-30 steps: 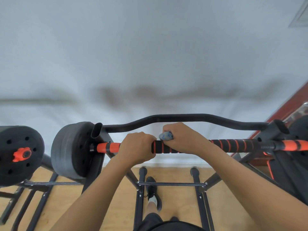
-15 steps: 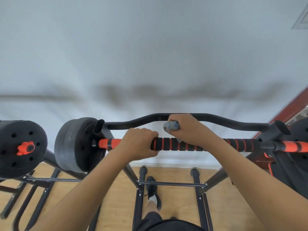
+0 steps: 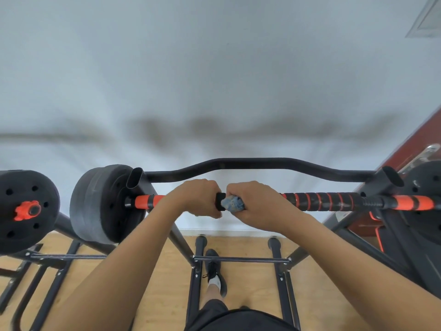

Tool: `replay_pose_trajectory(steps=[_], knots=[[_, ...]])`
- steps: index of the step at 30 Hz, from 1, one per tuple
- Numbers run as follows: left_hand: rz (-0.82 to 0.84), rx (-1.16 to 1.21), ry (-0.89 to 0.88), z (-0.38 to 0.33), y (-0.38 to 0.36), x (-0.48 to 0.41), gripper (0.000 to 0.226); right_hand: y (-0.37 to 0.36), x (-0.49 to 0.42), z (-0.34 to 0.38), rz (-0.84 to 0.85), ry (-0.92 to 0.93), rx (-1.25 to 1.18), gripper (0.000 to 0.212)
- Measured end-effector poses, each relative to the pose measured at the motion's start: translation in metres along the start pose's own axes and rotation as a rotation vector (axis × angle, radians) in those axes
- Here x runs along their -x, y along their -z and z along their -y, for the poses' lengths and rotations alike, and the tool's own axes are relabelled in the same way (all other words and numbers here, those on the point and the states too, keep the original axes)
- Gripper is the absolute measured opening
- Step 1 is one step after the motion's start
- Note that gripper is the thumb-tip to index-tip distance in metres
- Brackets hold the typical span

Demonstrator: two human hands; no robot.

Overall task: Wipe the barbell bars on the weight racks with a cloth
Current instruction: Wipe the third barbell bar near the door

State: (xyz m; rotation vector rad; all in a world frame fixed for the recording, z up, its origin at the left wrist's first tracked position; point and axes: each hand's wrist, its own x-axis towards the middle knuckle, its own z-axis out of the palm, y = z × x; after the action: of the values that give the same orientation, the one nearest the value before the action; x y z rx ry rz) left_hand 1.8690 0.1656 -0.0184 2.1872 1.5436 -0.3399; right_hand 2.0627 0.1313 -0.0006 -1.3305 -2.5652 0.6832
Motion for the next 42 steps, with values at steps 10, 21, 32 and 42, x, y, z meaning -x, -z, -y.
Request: replay_pose_trajectory(steps=[10,21,32,42], knots=[[-0.520,-0.220,0.035,0.004,-0.037,0.022,0.039,0.008,-0.026,-0.001,-0.050,-0.129,-0.145,0.042],[-0.244,-0.126,0.073,0.005,-0.016,0.008,0.037,-0.004,-0.006,-0.007,-0.075,0.068,0.095,0.011],[-0.418,-0.166,-0.023,0.000,-0.022,0.022,0.036,0.005,-0.018,-0.016,-0.122,-0.013,0.013,0.014],[-0.443,-0.250,0.088,-0.008,-0.030,0.013,0.017,-0.012,-0.018,-0.003,-0.123,0.093,0.175,0.012]])
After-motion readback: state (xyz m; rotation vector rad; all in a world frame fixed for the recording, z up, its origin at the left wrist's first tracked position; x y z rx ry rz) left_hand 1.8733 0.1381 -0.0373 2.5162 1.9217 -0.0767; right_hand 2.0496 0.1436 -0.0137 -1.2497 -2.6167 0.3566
